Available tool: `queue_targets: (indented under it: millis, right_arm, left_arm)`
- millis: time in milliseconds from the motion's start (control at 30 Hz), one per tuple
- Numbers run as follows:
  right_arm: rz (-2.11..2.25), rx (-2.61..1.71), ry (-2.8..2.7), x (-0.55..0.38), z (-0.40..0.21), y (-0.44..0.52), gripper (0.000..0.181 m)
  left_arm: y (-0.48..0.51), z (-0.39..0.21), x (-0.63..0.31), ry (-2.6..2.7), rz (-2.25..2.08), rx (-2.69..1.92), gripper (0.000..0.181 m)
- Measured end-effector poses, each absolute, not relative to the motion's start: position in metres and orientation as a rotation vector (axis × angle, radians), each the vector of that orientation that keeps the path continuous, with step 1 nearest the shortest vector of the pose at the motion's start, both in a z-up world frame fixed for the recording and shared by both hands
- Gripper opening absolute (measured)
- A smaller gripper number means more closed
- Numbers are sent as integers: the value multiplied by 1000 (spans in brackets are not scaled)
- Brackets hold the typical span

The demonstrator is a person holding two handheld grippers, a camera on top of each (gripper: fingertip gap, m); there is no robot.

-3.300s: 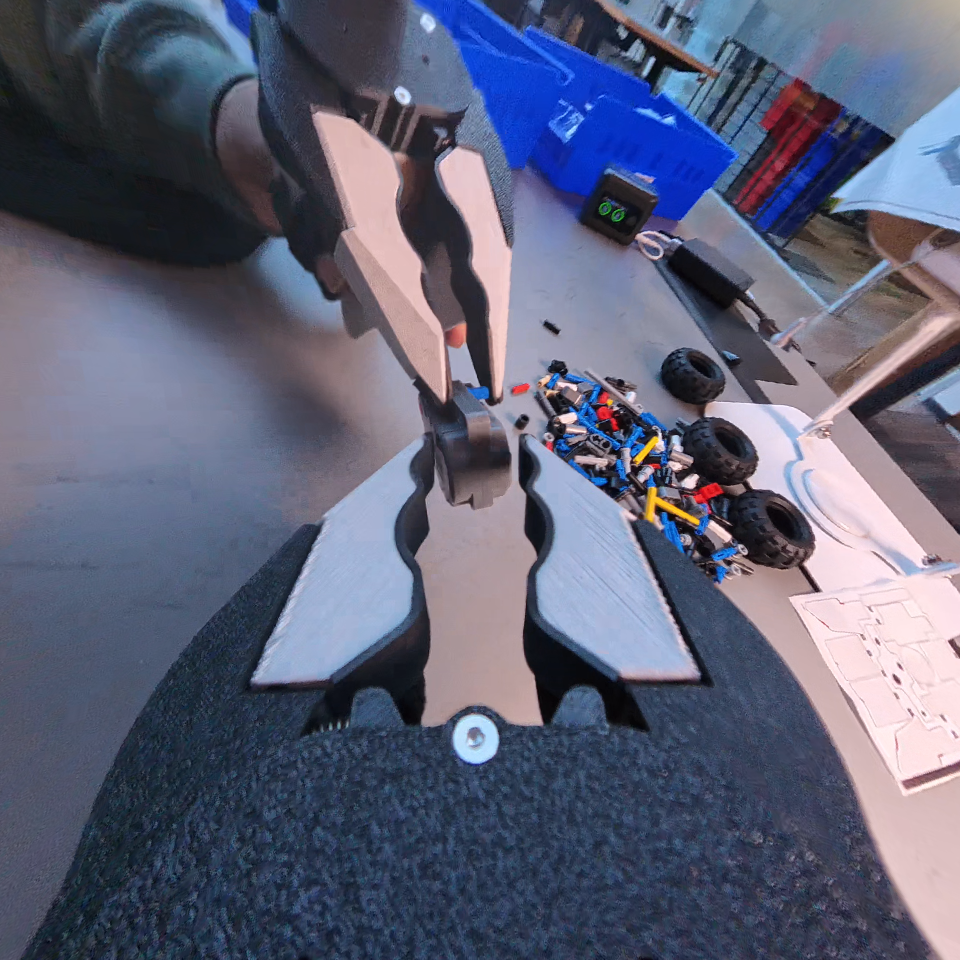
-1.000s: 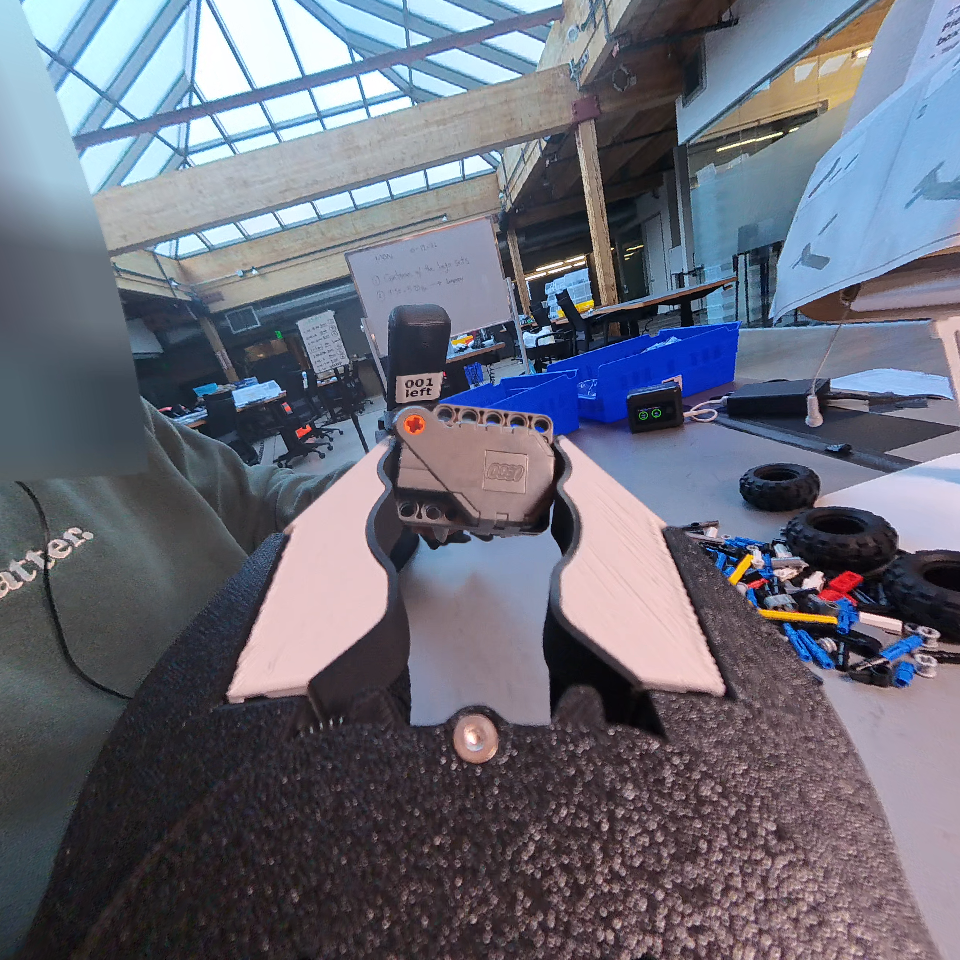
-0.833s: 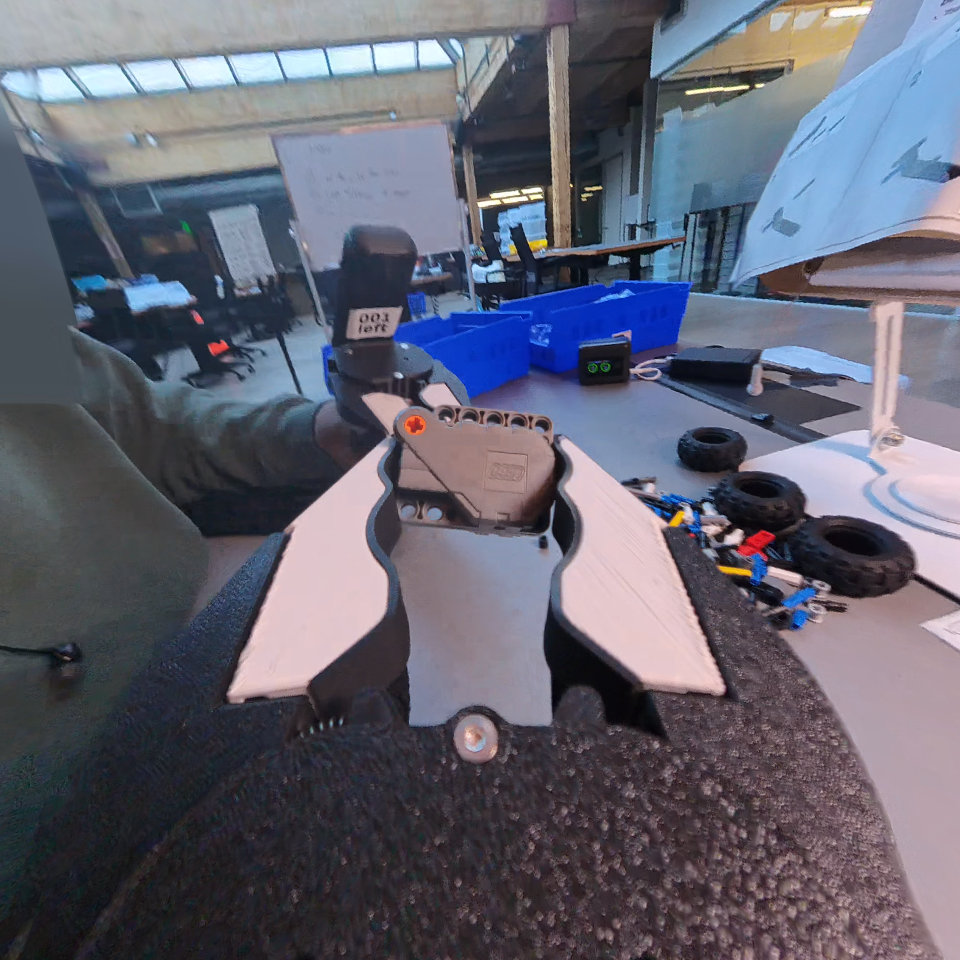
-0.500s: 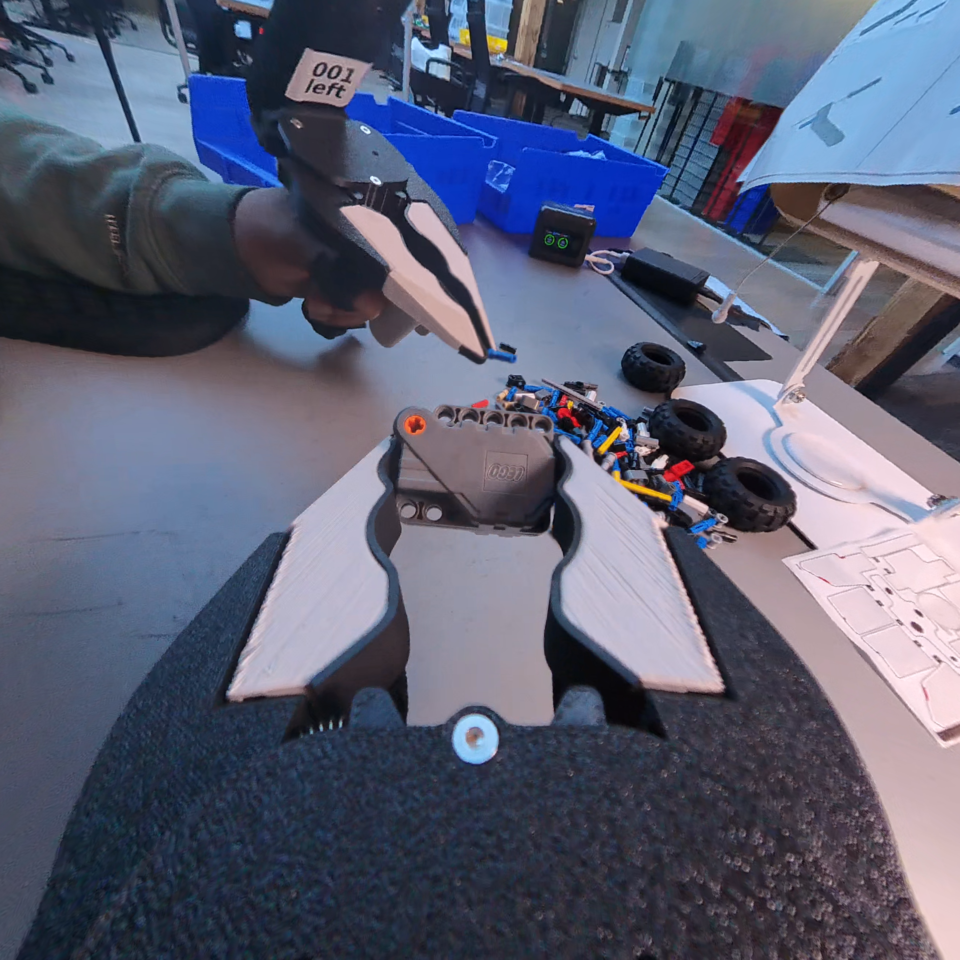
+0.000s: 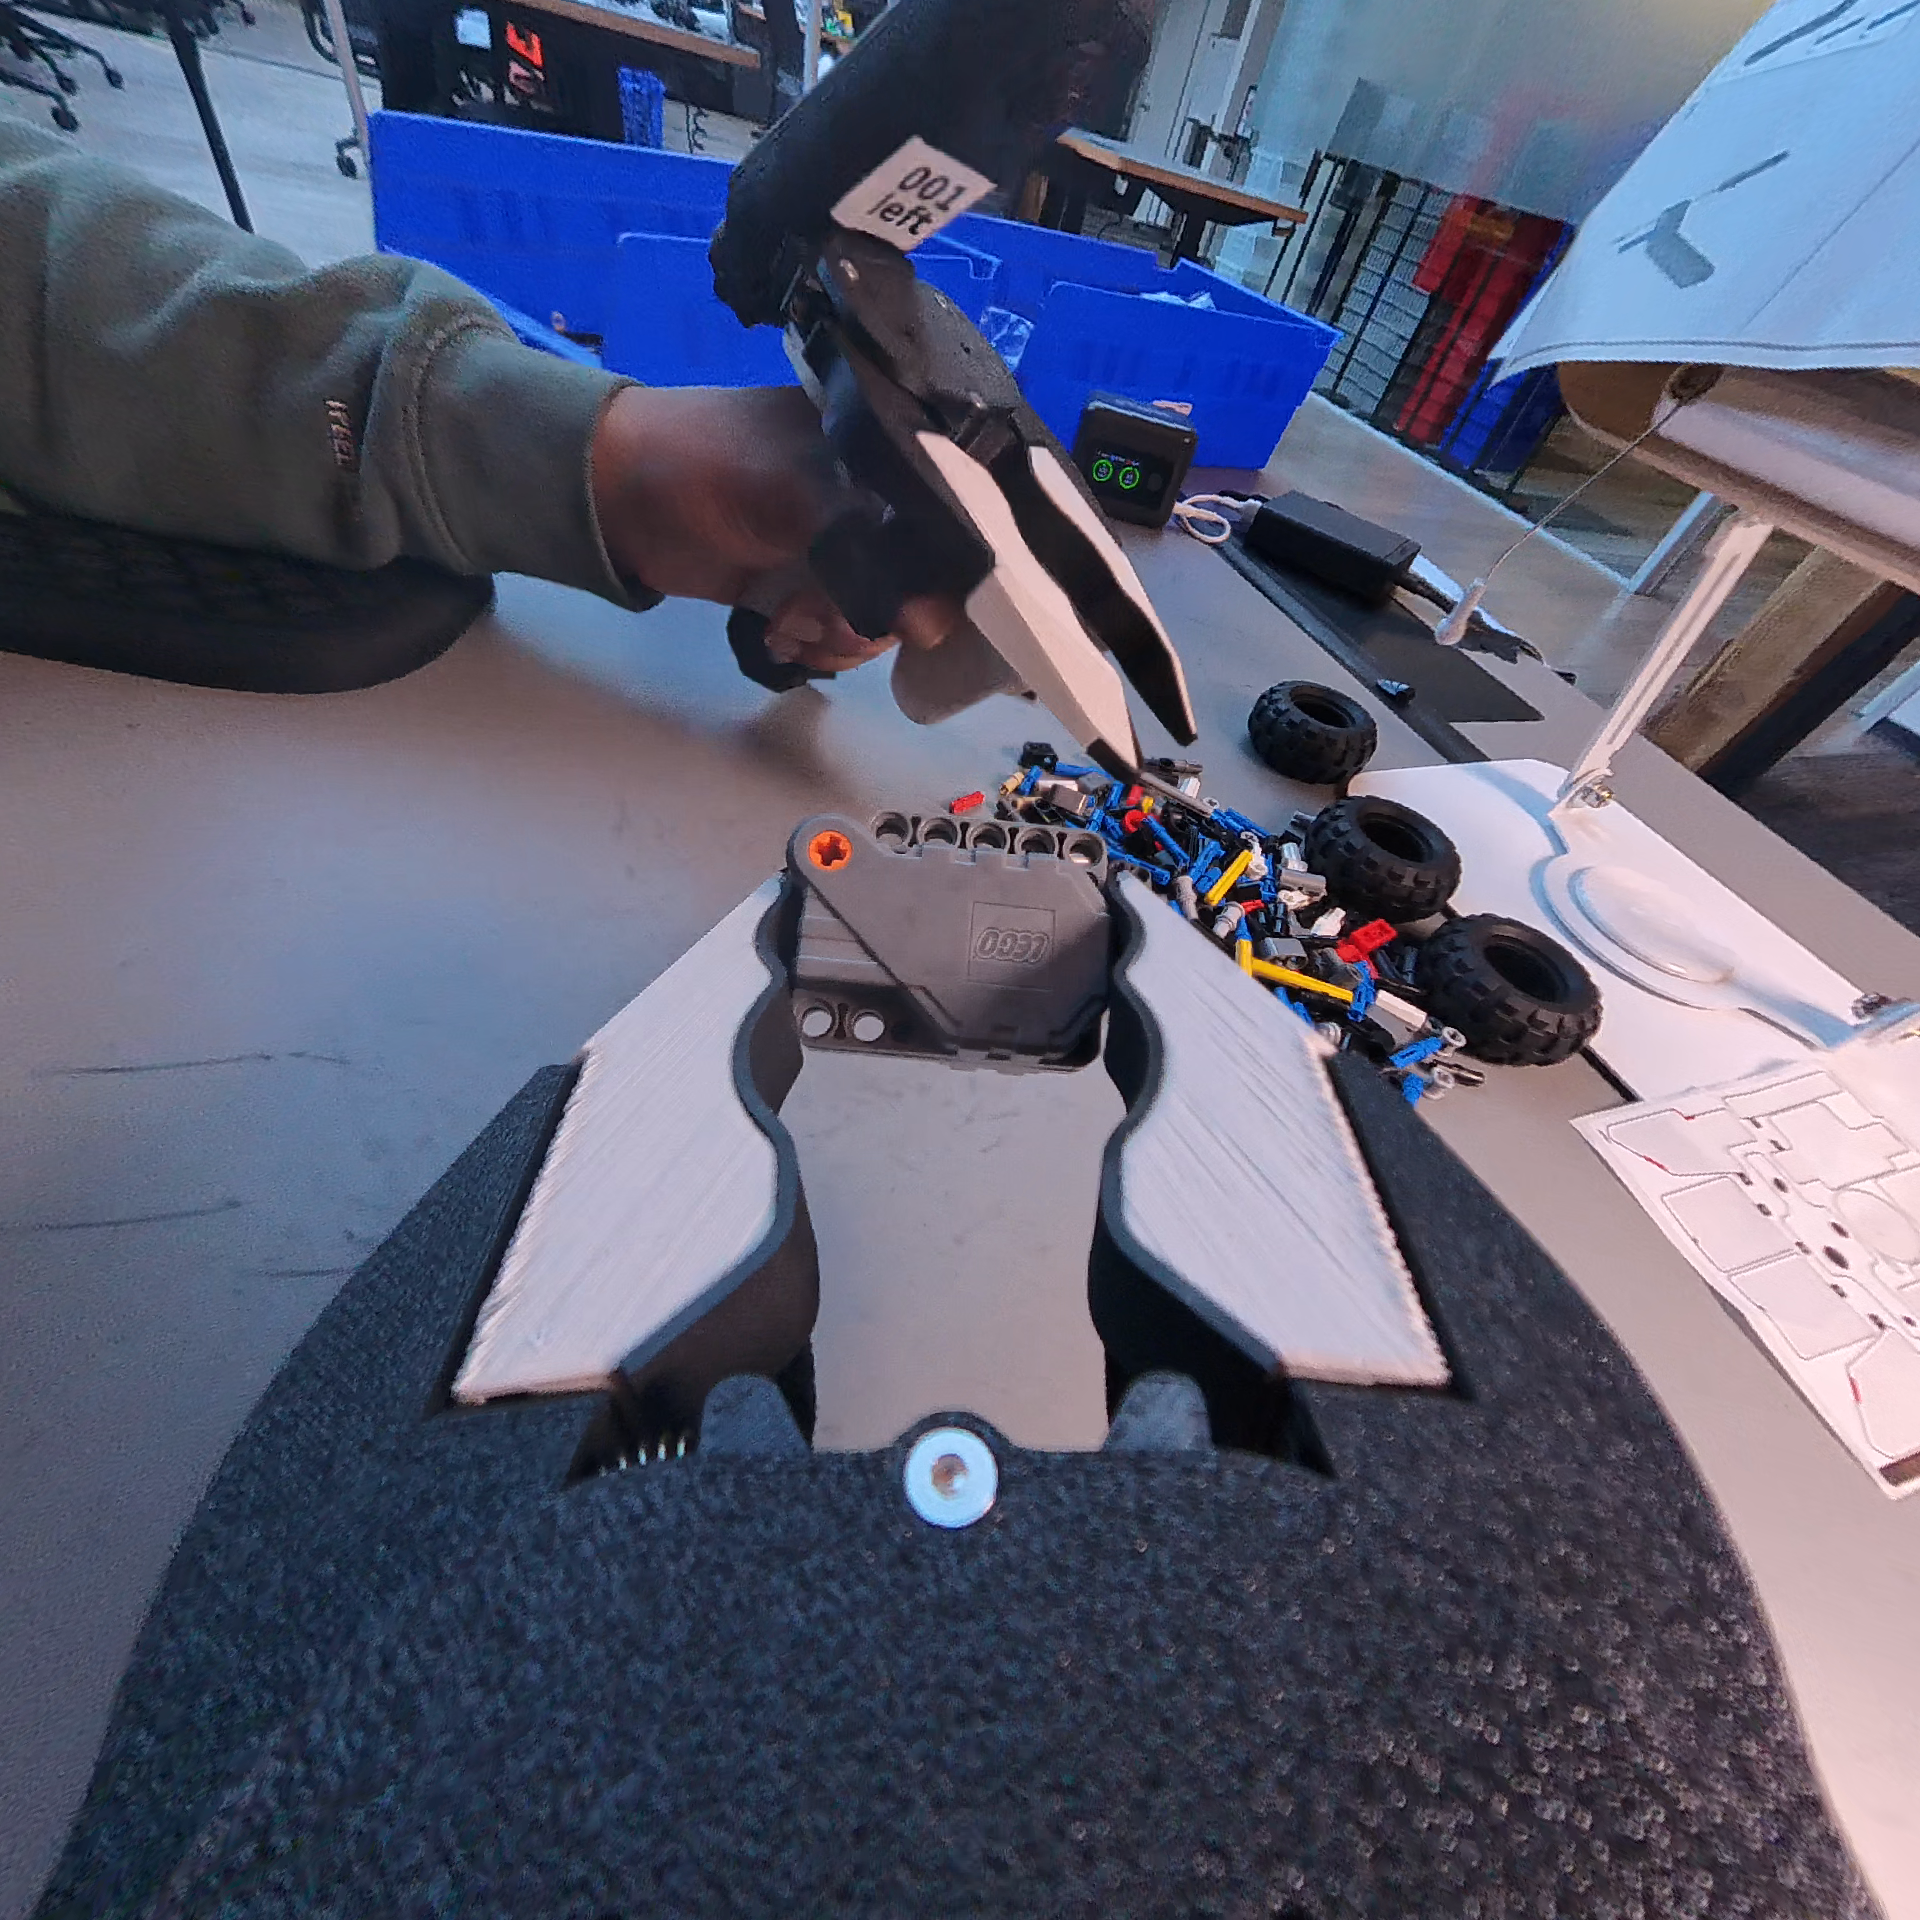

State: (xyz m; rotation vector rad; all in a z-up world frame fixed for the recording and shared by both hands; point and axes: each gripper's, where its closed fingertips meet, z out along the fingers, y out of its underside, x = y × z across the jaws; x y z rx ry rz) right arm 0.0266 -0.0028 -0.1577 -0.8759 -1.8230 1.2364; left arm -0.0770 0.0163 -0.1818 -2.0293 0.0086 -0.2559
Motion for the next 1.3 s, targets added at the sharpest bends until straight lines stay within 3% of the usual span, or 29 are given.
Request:
queue_targets:
  millis: [300, 467, 533, 733, 867, 967, 1067, 1200, 1300]
  right_arm:
    - [1023, -654, -1772, 26, -151, -15, 56]
    - [890, -621, -1799, 22, -161, -18, 56]
    - [857, -634, -1811, 21, -165, -18, 56]
    - [891, -559, -1972, 31, -173, -31, 61]
    - [912, -493, -2073, 51, -172, -27, 45]
    - [926, -472, -2042, 51, -162, -33, 64]
    - [831, -388, -2097, 52, -174, -44, 62]
    - [823, -430, -2088, 50, -173, -39, 50]
    - [780, -681, -2031, 40, -167, 15, 49]
  left_arm:
    - [-10, -138, 36, -37, -1194, -1788, 45]
    - [-9, -153, 56, 43, -1116, -1891, 45]
    - [-8, -159, 59, 71, -1063, -1929, 29]
    - [-22, -166, 59, 151, -1140, -2010, 26]
    - [-32, -169, 59, 185, -1215, -2043, 25]
    - [-36, -168, 67, 209, -1296, -2044, 25]
    - [-37, -167, 74, 205, -1368, -2025, 24]
    - [-34, -166, 69, 144, -1374, -2001, 25]
    - [-14, -157, 23, 75, -985, -1946, 49]
